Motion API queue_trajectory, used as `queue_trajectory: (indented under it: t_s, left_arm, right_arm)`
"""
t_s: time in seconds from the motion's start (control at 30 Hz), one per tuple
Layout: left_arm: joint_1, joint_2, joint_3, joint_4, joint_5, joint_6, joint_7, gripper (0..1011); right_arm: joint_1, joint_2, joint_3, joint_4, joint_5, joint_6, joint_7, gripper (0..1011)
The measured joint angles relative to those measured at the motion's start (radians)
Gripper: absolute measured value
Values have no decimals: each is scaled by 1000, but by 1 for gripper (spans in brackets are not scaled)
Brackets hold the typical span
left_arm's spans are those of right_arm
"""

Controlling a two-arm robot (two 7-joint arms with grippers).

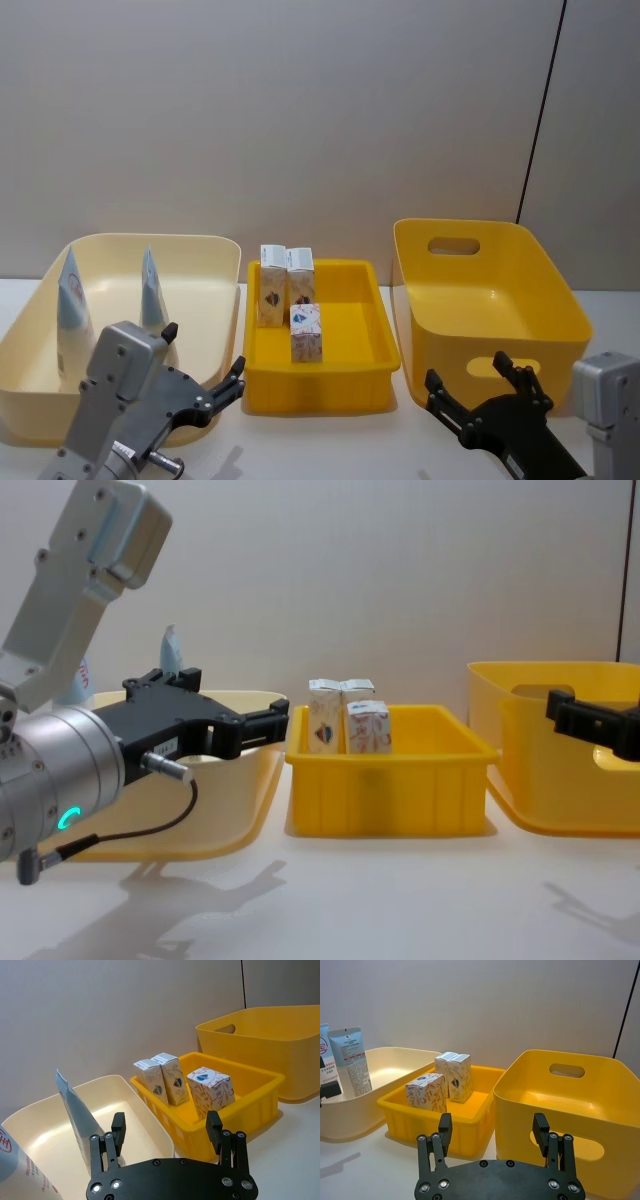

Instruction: Bimanual collaborative sorting of washing and personal care products

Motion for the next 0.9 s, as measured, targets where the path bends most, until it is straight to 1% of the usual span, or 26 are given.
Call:
queue_trajectory:
  t_s: [0.9]
  left_arm:
    - [0,0,0,0,0,0,0,1000]
  right_arm:
    - [0,0,0,0,0,0,0,1001]
